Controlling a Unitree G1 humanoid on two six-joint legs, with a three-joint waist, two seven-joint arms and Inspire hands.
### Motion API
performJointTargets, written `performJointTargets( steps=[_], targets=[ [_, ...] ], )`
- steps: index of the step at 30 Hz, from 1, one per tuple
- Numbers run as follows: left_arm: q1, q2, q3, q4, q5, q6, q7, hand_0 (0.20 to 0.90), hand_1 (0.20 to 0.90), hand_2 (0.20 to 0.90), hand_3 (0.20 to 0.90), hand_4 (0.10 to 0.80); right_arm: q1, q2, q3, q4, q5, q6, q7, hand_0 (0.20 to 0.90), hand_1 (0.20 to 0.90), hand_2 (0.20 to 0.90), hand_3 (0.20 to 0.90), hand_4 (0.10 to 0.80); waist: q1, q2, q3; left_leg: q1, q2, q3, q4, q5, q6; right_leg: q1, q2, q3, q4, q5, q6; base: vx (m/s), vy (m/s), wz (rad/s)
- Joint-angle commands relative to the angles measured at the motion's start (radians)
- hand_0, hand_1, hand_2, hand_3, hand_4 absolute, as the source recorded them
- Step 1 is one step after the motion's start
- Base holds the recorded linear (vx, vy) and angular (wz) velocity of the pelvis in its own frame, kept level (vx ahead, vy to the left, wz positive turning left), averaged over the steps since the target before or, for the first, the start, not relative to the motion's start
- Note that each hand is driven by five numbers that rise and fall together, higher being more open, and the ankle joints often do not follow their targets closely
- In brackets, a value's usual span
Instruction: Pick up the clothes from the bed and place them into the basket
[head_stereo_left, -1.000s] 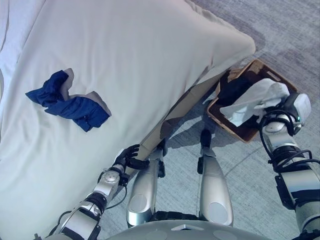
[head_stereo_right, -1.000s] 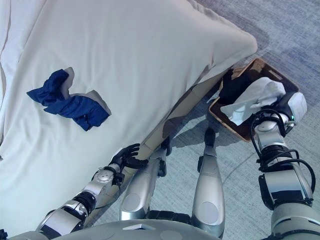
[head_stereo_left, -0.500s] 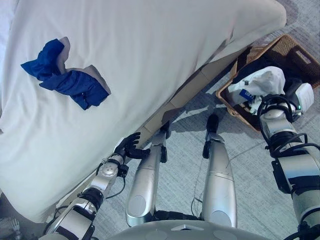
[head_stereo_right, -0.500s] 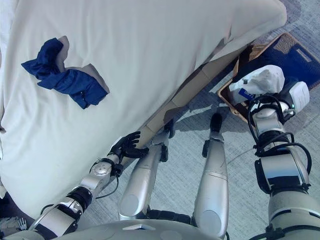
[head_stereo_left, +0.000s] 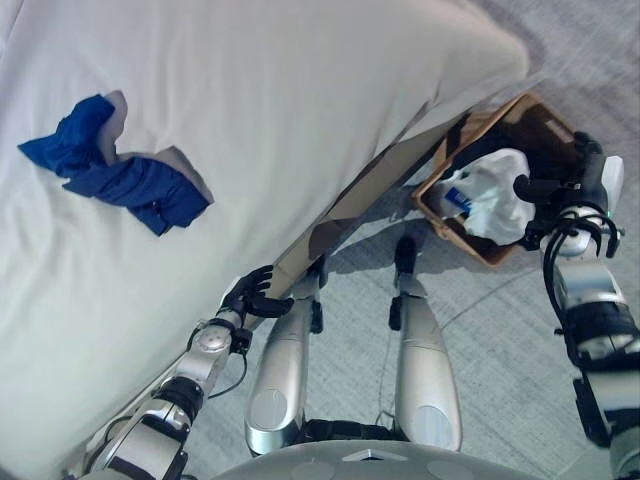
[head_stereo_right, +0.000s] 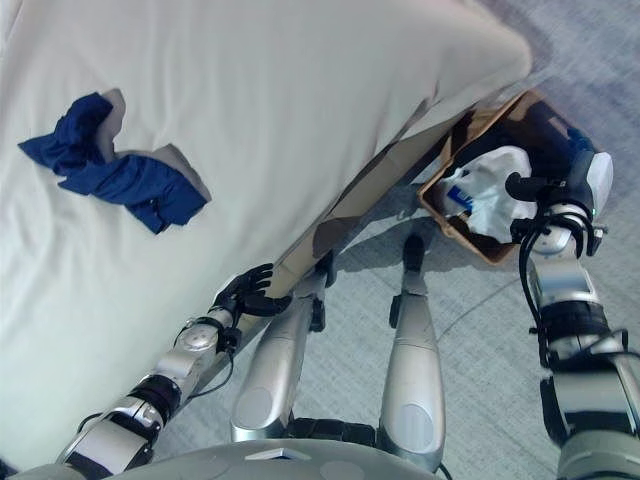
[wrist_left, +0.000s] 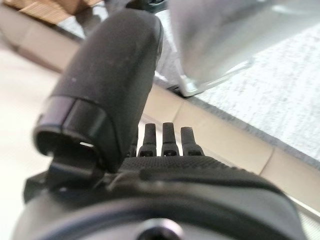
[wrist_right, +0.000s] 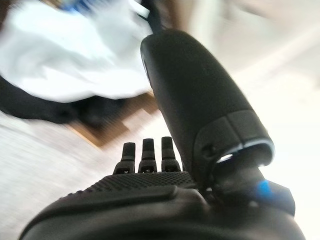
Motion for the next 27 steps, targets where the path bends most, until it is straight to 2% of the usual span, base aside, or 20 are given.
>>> performJointTargets(
  steps=[1,5,9,13,17,21,24,27],
  targets=[
    [0.088,0.063,0.074,0.046,0.027,0.013,0.007,0.900,0.900,0.900,0.900,0.800,-0.008,-0.042,-0.066,-0.228,-0.116,-0.122,0.023,0.900,0.900,0.900,0.900,0.800,-0.013,-0.093,-0.070,0.079,-0.023,-0.022,0.014,-0.074,0.006,0.095,0.049,-0.048,-0.016,-0.022,0.000,0.161,0.091,0.01],
    [0.112,0.034,0.077,0.102,0.039,0.022,-0.007,0.900,0.900,0.900,0.900,0.800,0.000,-0.058,-0.009,-0.318,-0.179,-0.185,0.238,0.900,0.900,0.900,0.900,0.800,0.021,-0.124,-0.164,0.171,-0.040,-0.040,-0.012,-0.088,-0.003,0.233,0.019,-0.099,-0.128,0.005,0.011,0.183,0.158,0.15],
    [0.130,0.005,0.061,0.159,0.032,-0.002,-0.018,0.900,0.900,0.900,0.900,0.800,-0.096,-0.054,0.103,-0.316,-0.302,-0.272,0.282,0.900,0.900,0.900,0.900,0.800,0.093,-0.133,-0.227,0.235,-0.055,-0.078,-0.027,-0.102,0.003,0.334,0.000,-0.160,-0.170,0.002,0.019,0.192,0.189,0.43],
    [0.159,0.010,0.074,0.187,0.075,0.005,-0.040,0.900,0.900,0.900,0.900,0.800,-0.227,-0.046,0.252,-0.243,-0.400,-0.218,0.344,0.900,0.900,0.900,0.900,0.800,0.189,-0.162,-0.282,0.287,-0.055,-0.116,-0.051,-0.113,0.011,0.414,-0.001,-0.221,-0.170,-0.024,0.014,0.231,0.117,0.38],
    [0.179,0.038,0.078,0.200,0.091,0.009,-0.052,0.900,0.900,0.900,0.900,0.800,-0.328,-0.048,0.364,-0.196,-0.492,-0.227,0.374,0.900,0.900,0.900,0.900,0.800,0.262,-0.201,-0.305,0.293,-0.055,-0.158,-0.065,-0.104,0.018,0.450,-0.003,-0.271,-0.157,-0.037,0.017,0.179,0.067,0.59],
    [0.188,0.070,0.089,0.226,0.119,0.006,-0.063,0.900,0.900,0.900,0.900,0.800,-0.501,-0.004,0.525,-0.054,-0.611,-0.172,0.373,0.900,0.900,0.900,0.900,0.800,0.378,-0.230,-0.285,0.294,-0.047,-0.217,-0.090,-0.084,0.021,0.502,-0.019,-0.341,-0.127,-0.053,0.029,0.124,0.051,0.64],
    [0.194,0.081,0.101,0.233,0.138,-0.005,-0.070,0.900,0.900,0.900,0.900,0.800,-0.578,0.048,0.572,0.040,-0.642,-0.126,0.361,0.900,0.900,0.900,0.900,0.800,0.439,-0.236,-0.272,0.281,-0.052,-0.253,-0.097,-0.071,0.017,0.521,-0.033,-0.380,-0.123,-0.053,0.030,0.061,0.071,0.51],
    [0.172,0.107,0.112,0.253,0.115,-0.026,-0.096,0.900,0.900,0.900,0.900,0.800,-0.720,0.103,0.646,0.202,-0.648,-0.036,0.402,0.900,0.900,0.900,0.900,0.800,0.523,-0.235,-0.235,0.224,-0.065,-0.292,-0.078,-0.061,0.011,0.519,-0.058,-0.429,-0.109,-0.056,0.028,-0.020,0.098,0.67]
  ],
)
